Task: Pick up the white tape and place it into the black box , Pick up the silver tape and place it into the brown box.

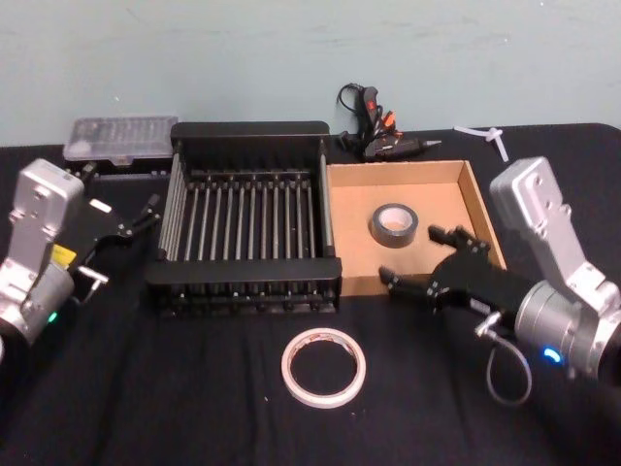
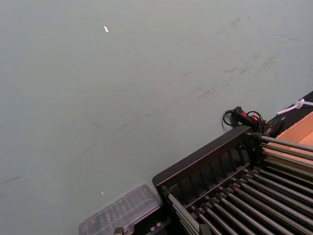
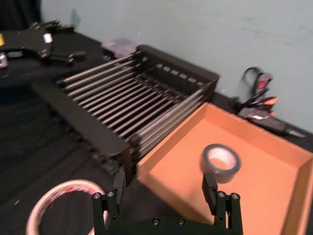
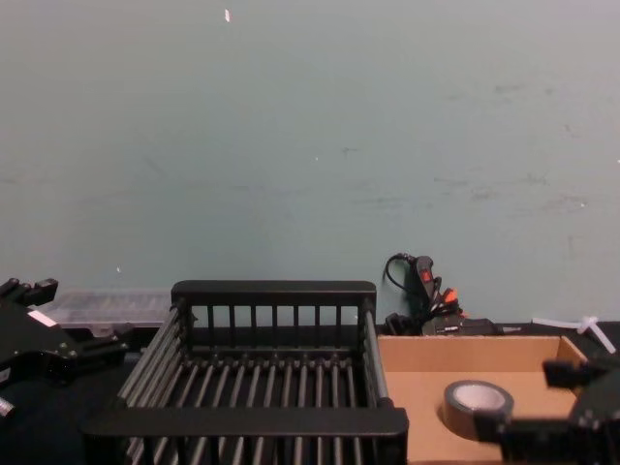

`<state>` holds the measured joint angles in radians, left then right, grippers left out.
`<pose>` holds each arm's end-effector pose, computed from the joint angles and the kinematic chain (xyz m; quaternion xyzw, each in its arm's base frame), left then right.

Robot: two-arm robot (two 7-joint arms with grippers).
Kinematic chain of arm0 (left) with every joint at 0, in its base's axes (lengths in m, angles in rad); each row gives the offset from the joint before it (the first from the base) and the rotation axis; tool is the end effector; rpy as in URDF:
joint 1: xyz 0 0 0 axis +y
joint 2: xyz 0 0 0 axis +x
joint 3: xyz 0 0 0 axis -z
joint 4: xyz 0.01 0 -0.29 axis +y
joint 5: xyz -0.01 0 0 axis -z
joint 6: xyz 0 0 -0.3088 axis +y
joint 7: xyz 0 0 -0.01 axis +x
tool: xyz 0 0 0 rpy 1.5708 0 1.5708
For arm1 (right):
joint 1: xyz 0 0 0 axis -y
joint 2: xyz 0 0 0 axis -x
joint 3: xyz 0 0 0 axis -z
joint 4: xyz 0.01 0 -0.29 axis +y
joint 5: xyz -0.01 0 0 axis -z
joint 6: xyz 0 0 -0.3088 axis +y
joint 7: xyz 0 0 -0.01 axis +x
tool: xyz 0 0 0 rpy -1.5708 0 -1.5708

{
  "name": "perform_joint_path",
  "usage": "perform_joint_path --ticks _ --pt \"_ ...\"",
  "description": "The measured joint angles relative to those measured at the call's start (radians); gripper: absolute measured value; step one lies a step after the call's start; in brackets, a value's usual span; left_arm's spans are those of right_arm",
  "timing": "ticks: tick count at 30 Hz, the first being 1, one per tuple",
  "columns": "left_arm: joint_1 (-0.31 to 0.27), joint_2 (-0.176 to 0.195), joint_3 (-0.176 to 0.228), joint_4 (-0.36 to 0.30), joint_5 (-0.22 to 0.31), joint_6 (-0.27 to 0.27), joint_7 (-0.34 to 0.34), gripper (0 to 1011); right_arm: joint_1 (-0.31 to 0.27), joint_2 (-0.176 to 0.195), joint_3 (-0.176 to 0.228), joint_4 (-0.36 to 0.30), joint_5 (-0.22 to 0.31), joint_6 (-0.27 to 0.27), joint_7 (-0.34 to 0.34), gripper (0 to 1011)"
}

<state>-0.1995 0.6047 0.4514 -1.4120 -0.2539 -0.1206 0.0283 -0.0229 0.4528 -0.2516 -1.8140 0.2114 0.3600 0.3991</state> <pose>0.3581 0.0827 -0.3023 0.1415 -0.1325 0.5799 0.7913 0.3062 -0.0263 -0.2461 -0.1703 0.0245 -0.4249 0.8888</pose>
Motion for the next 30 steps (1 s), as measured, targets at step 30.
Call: perform_joint_path --ticks 30 --pt "0.0 0.0 0.0 0.0 0.0 0.0 0.0 1001 -0.019 -0.002 -0.17 0.106 -0.066 -0.118 -0.018 1000"
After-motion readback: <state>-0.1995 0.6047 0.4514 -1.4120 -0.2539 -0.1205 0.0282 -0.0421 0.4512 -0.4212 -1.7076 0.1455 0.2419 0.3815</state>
